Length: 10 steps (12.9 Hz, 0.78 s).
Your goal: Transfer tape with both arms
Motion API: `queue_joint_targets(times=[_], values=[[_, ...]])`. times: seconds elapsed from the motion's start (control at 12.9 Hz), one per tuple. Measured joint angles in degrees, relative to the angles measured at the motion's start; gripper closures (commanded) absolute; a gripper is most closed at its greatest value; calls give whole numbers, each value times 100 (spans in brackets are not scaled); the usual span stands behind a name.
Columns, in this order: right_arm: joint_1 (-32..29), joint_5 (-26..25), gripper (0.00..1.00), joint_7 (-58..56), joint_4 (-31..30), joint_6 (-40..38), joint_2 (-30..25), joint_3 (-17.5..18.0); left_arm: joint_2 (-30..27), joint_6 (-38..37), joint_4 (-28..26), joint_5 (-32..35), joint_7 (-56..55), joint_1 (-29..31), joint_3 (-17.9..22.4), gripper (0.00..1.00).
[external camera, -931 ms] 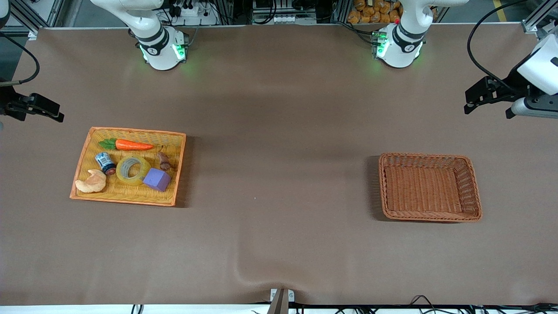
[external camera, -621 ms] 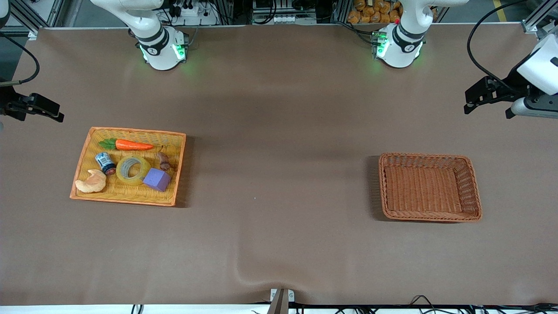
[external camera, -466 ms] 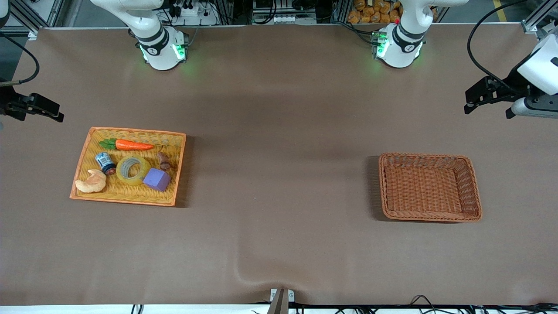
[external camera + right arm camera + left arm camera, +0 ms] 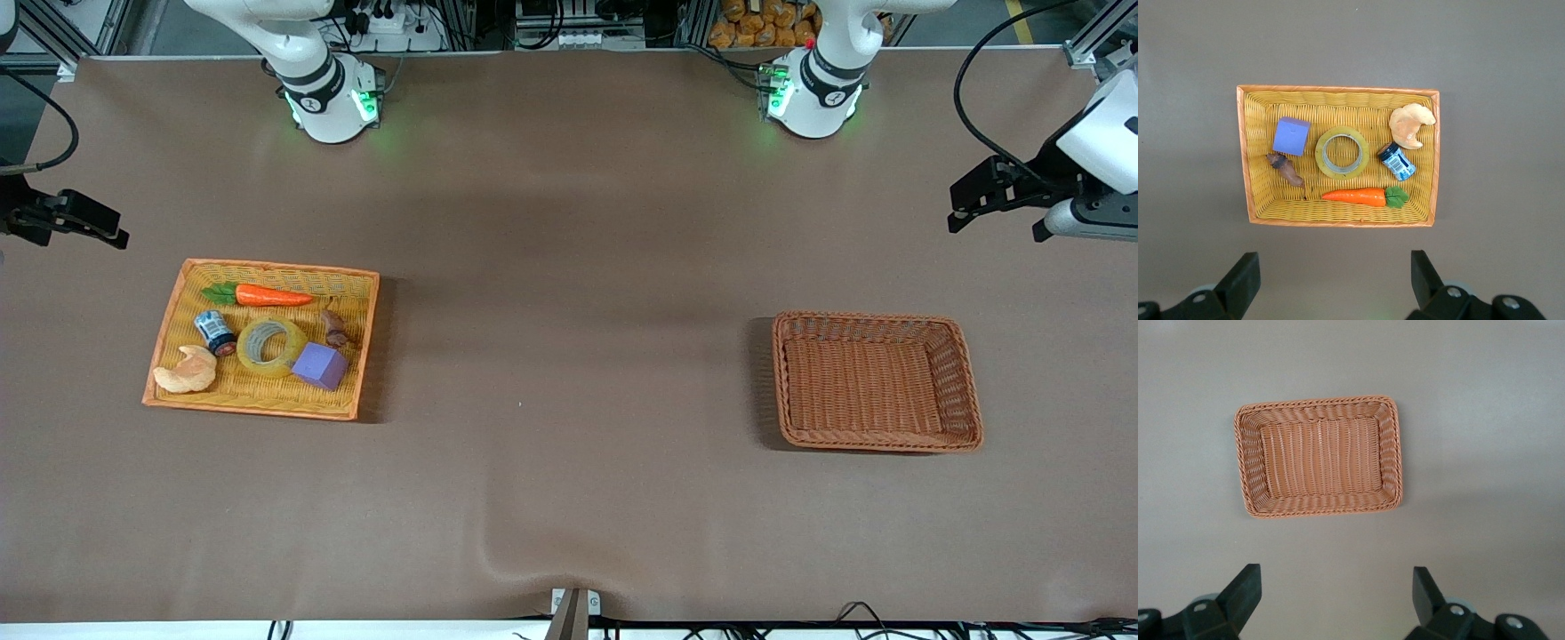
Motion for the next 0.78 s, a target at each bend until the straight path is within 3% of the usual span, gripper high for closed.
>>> queue_joint_targets(times=[0.31,0.78], values=[[-4,0,0,10,1,-6,0,-9,103,-5,-9,1,0,13,0,0],[-5,0,0,14,1,-14,0,-14,763,98,47,1,1,23,21,0]])
